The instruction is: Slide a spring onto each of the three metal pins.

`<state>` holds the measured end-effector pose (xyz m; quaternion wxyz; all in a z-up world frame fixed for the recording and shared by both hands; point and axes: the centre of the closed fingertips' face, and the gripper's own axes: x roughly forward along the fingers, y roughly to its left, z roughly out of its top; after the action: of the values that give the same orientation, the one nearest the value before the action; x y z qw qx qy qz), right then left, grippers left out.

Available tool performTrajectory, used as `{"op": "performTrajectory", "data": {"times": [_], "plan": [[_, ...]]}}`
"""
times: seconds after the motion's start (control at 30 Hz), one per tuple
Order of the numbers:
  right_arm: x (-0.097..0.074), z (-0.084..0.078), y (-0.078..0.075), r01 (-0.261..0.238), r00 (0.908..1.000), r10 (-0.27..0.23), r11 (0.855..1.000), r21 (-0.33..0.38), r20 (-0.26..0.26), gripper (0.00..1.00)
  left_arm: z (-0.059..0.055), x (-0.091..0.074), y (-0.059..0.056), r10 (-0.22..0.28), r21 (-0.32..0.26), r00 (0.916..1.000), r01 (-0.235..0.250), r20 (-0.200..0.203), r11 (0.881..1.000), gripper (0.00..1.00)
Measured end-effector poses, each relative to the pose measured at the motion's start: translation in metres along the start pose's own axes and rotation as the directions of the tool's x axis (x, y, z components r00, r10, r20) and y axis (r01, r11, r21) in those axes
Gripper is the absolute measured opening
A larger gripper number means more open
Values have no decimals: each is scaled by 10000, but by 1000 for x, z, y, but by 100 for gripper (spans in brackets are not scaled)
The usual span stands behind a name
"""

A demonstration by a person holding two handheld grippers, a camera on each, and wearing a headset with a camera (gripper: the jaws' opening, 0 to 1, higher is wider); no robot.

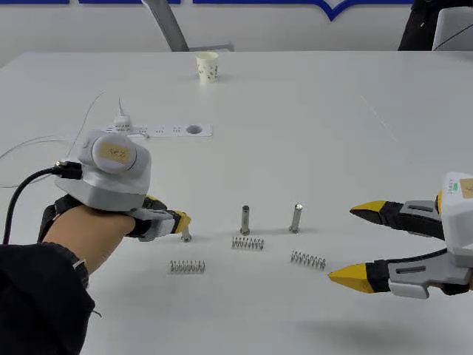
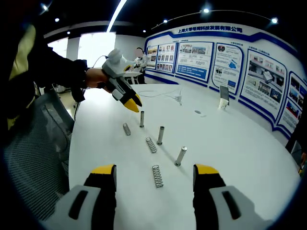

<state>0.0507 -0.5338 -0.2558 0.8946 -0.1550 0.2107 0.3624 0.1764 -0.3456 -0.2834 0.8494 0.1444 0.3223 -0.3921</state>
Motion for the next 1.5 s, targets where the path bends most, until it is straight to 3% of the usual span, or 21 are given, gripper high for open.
{"op": "performTrajectory", "data": {"times": [0.33,0.73,1.03,1.5], "plan": [[3,2,1,-71,10000,71,10000,-26,-10,66,-7,-13,1,-129,64,9999,128,114,9999,32],[5,4,4,-168,9999,167,9998,-86,-40,65,-12,-29,-4,-609,51,9959,607,672,9981,34],[10,6,5,-300,9995,299,9994,-168,-83,65,-18,-38,-12,-1150,274,9863,1125,1184,9933,38],[21,9,14,-668,9976,663,9974,-288,-183,64,-34,-48,-15,-1594,341,9752,1559,1535,9872,40]]}}
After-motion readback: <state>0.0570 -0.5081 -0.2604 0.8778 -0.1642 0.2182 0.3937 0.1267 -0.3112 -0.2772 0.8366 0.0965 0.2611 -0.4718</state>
